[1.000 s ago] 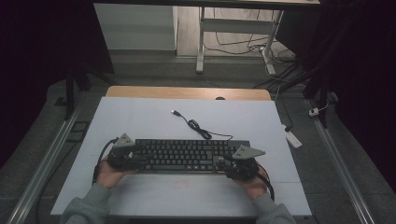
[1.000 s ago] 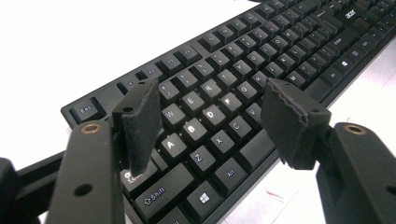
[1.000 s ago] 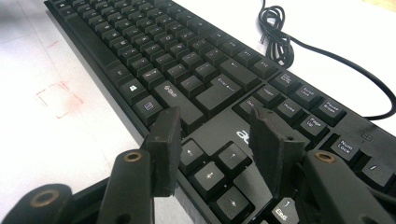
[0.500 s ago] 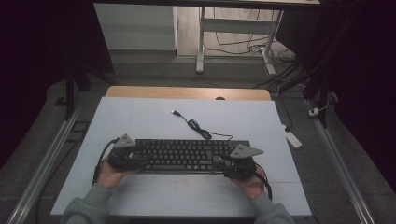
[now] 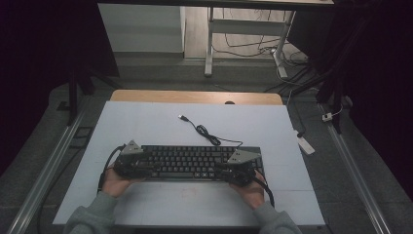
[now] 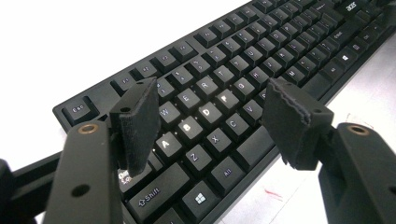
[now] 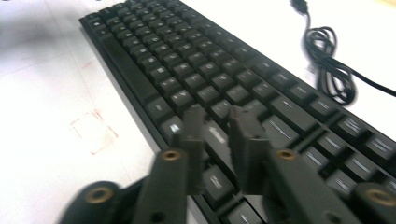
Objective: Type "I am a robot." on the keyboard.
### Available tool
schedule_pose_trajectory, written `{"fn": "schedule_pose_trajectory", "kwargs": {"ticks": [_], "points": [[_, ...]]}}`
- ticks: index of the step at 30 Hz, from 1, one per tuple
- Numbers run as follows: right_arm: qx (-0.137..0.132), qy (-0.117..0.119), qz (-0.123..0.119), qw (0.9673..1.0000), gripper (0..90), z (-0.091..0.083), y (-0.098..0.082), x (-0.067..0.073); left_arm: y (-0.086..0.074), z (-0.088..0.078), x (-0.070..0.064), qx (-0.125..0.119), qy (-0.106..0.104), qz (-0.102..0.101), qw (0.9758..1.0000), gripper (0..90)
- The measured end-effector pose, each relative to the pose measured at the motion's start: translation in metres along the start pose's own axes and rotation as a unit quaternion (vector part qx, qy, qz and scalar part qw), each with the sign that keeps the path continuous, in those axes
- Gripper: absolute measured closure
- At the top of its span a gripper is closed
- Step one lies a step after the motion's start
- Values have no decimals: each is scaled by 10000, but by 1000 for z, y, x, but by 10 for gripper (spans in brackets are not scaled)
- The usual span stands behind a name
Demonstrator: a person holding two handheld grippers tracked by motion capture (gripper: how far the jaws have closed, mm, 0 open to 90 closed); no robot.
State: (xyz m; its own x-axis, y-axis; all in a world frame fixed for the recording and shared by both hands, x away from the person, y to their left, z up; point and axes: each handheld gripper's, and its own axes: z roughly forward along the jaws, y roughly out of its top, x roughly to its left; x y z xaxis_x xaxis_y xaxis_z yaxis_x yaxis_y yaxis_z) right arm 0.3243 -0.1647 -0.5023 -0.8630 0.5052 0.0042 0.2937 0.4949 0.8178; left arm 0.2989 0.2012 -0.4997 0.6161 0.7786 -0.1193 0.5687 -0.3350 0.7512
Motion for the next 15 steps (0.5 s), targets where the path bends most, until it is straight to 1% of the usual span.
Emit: {"fn": "schedule_pose_trajectory", "kwargs": {"ticks": [2, 3, 4, 9, 14, 15], "points": [[24, 51, -40, 10000, 864, 3, 2, 2, 0, 0, 0, 10, -4, 3, 10000, 364], [-10, 87, -38, 10000, 886, 5, 3, 3, 0, 0, 0, 12, -5, -8, 10000, 365], [41, 99, -70, 9999, 898, 5, 4, 4, 0, 0, 0, 13, -10, -4, 10000, 364], [53, 142, -118, 9998, 899, 13, 10, 9, 0, 1, 0, 34, -14, 28, 10000, 363], [59, 221, -179, 9996, 899, 27, 19, 14, 0, 1, -1, 33, -16, 20, 10000, 363], [95, 215, -193, 9995, 899, 29, 20, 14, 0, 1, -1, 31, -15, 23, 10000, 363]]}}
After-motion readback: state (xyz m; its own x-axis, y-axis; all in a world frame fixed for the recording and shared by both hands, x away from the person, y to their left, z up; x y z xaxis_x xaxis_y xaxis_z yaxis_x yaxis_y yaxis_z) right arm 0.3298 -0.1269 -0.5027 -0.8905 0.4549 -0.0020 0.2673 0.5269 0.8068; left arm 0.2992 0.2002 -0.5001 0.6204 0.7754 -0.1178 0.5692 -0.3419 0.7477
